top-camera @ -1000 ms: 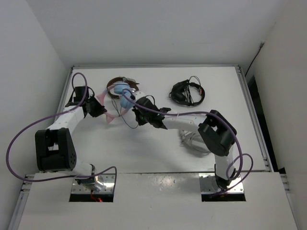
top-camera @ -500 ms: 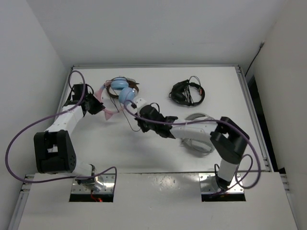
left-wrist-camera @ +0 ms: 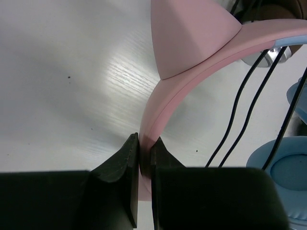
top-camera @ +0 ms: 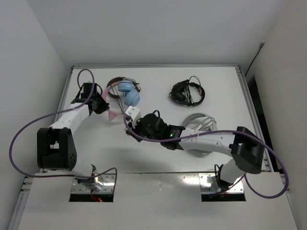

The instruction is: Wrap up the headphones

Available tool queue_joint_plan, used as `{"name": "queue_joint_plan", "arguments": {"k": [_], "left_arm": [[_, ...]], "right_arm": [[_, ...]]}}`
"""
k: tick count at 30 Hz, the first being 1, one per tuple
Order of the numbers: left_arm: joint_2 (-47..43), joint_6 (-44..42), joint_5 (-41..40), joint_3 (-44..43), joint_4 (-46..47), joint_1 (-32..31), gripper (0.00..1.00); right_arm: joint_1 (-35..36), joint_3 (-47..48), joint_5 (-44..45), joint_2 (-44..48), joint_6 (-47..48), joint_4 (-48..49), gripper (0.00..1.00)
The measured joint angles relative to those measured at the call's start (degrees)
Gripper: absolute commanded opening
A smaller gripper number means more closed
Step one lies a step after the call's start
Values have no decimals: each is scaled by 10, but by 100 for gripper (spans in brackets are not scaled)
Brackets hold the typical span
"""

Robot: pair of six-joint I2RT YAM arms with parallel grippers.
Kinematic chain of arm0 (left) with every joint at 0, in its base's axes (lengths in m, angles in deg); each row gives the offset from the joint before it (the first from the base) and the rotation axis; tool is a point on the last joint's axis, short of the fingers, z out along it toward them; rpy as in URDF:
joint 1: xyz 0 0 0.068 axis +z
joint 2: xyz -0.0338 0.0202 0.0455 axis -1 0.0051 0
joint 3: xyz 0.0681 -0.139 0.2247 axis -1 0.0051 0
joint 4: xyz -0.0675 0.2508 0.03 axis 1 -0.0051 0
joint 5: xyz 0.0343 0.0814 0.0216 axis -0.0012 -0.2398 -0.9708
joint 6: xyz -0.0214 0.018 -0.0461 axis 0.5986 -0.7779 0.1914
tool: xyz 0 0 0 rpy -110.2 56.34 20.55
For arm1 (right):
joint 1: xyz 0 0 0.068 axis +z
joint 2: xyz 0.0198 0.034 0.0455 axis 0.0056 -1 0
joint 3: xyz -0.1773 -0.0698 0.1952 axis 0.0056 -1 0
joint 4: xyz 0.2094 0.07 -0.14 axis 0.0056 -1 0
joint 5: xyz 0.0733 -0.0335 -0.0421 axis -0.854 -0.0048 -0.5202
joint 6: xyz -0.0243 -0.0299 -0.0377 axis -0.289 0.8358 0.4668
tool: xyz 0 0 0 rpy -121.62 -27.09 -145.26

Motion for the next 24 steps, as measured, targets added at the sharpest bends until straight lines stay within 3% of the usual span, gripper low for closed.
{"name": "queue_joint_plan", "arguments": {"k": [11,24], "left_arm": [[-44,-88,-49,29,1,-73,0],[-70,-247,-21,39,-9,-148,0]], "right_arm": [[0,38,-18,8,41,1,0],[-63,94,5,25,40,2,0]]}}
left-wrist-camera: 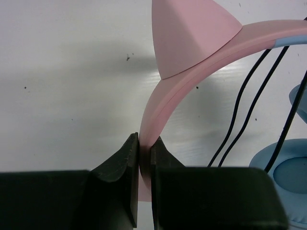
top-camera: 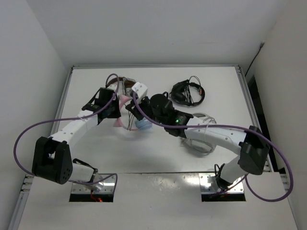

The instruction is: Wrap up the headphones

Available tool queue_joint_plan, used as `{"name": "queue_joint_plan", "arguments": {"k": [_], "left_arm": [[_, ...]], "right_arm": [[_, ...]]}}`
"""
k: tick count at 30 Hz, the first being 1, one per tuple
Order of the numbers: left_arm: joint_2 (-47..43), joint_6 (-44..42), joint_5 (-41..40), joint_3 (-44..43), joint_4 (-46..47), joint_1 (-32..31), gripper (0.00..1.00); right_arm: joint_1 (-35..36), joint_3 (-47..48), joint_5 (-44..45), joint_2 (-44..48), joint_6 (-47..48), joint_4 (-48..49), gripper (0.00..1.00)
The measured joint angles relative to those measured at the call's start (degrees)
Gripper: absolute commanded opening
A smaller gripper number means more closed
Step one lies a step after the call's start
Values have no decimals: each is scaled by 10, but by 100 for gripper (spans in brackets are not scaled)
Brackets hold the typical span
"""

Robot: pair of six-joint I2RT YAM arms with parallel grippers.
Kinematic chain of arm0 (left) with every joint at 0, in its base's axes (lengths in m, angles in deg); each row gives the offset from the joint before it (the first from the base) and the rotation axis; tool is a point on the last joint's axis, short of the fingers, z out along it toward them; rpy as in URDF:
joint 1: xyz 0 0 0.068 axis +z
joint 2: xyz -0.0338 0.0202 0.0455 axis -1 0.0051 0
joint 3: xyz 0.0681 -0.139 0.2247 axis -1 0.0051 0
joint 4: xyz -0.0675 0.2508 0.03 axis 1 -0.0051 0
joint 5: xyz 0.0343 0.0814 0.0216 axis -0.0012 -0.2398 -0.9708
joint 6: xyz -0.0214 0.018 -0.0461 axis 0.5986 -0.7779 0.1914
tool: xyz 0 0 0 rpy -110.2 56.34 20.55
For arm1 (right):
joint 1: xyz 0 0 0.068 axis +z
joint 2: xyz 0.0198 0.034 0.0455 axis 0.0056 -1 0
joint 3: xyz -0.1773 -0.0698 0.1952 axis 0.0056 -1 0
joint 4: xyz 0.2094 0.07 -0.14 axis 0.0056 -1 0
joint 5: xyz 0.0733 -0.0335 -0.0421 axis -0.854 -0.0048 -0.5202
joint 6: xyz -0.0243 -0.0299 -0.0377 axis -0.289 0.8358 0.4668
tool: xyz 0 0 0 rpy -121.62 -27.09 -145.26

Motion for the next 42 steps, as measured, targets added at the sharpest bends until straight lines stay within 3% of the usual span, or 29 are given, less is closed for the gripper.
{"name": "queue_joint_plan", "arguments": {"k": [18,33,42], "left_arm": [[-17,-123,10,28,-16,-45,0],[116,-144,-1,-16,-52,-54,0],[139,-142,1,-25,-55,-55,0]], "right_arm": [[-106,38,-11,-126,-104,-64,0],[-125,14,-42,-165,-120,-66,0],[-155,9,-67,-209,-132,-66,0]]}}
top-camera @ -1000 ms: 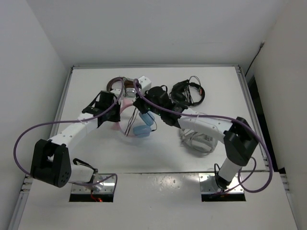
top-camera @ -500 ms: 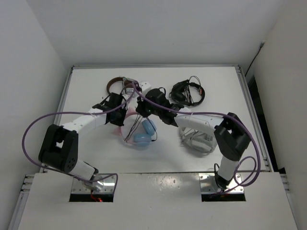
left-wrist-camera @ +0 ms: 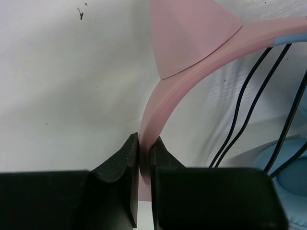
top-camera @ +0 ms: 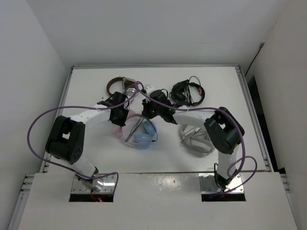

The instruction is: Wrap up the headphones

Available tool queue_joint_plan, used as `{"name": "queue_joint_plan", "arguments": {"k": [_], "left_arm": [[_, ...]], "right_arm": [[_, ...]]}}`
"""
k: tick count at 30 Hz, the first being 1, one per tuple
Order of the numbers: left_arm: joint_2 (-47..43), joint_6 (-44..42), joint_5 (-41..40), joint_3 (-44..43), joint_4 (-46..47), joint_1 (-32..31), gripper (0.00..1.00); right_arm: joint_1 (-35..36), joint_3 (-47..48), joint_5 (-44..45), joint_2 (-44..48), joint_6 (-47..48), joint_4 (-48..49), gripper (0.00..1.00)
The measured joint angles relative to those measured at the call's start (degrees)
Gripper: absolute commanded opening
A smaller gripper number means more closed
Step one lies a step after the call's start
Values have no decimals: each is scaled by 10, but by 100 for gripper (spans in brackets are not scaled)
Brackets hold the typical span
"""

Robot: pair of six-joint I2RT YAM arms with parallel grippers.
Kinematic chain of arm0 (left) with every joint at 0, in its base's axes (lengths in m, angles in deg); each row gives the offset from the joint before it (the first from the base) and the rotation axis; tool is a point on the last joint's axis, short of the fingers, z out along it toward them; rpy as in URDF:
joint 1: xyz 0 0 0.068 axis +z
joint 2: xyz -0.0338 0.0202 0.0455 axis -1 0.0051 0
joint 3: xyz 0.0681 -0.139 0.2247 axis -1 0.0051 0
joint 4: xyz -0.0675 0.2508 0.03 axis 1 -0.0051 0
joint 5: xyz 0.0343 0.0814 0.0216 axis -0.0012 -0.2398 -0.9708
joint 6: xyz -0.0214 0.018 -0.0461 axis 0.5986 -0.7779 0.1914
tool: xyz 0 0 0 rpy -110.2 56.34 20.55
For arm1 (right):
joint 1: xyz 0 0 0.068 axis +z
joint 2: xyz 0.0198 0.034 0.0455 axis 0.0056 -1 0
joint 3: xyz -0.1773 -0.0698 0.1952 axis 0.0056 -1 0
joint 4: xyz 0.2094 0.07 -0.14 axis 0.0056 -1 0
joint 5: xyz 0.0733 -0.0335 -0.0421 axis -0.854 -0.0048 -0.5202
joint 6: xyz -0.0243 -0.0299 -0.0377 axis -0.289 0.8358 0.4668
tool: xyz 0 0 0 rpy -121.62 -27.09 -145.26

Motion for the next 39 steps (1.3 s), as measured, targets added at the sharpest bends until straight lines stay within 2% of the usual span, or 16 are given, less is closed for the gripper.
{"name": "queue_joint_plan", "arguments": {"k": [2,4,6,7,10,12,17,23,27,31,35,36,37,39], "left_arm": [[8,0,0,-4,-1,0,0],[17,2,1,-9,-3,0,10],[29,2,1,-14,-5,0,28],[34,2,3,-16,-5,0,44],[43,1,10,-17,-10,-1,61],[45,1,11,-17,-12,-2,69],[45,6,23,-21,-14,6,70],[21,19,25,-21,-11,53,71],[-19,26,26,-21,-3,94,72],[-50,30,27,-21,6,114,76],[-55,30,35,-20,7,120,90],[-56,30,36,-20,7,121,97],[-60,29,36,-18,8,124,100],[-72,30,37,-10,12,129,100]], "right_arm": [[0,0,-1,0,0,4,0],[0,0,-1,0,0,8,0],[0,0,-2,-1,0,11,0],[0,0,-2,-2,0,14,0],[0,0,-1,-7,0,16,0],[0,0,0,-10,0,16,0],[0,0,1,-11,1,17,0],[0,1,2,-18,1,20,0],[0,12,5,-38,0,20,8],[0,22,4,-59,-4,19,28],[-2,25,1,-62,-5,17,44],[-3,26,1,-62,-5,16,47],[-4,27,0,-61,-5,16,54],[-3,26,2,-54,-4,14,56]]}}
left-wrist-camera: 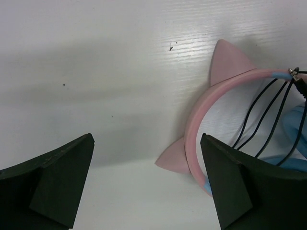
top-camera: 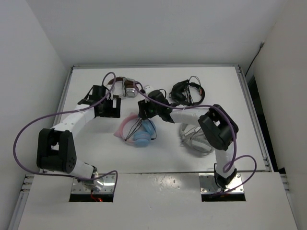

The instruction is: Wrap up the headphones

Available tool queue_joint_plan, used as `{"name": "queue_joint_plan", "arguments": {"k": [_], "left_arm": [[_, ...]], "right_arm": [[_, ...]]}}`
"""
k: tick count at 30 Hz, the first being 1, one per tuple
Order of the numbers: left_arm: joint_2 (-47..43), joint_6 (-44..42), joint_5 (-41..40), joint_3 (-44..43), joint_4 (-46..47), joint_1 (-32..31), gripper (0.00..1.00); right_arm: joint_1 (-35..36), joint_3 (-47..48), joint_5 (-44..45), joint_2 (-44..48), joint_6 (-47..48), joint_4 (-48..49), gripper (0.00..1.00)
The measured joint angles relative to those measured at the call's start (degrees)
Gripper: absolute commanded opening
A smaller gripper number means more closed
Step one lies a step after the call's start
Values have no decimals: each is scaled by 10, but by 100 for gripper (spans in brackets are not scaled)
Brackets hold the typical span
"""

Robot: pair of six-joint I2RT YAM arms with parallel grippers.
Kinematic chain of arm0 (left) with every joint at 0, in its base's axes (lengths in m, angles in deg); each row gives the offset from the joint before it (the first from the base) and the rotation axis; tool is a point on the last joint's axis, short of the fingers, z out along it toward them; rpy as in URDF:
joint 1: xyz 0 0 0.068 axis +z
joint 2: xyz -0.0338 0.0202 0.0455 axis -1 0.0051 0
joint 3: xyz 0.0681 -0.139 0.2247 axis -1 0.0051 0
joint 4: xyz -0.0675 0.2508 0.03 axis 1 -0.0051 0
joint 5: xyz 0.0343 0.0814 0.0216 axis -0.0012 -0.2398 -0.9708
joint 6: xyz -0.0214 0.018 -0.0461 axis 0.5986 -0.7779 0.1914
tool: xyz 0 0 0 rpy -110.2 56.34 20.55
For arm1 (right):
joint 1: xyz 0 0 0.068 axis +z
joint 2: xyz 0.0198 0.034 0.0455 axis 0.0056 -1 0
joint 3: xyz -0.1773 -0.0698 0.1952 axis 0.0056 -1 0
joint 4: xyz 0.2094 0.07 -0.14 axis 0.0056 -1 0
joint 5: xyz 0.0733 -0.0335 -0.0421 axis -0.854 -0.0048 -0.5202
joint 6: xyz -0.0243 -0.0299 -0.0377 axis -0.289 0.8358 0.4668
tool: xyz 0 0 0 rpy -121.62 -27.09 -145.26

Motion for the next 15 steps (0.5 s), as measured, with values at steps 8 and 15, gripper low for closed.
{"name": "queue_joint_plan", "arguments": {"k": [8,15], "left_arm": [[-67,-5,4,12,-3,8,100],[-82,-29,15,8,-22,13,100]], "right_arm": [[18,-24,-7,185,31,-29,67],[-116,-32,-67,327,106,-133,76]]}}
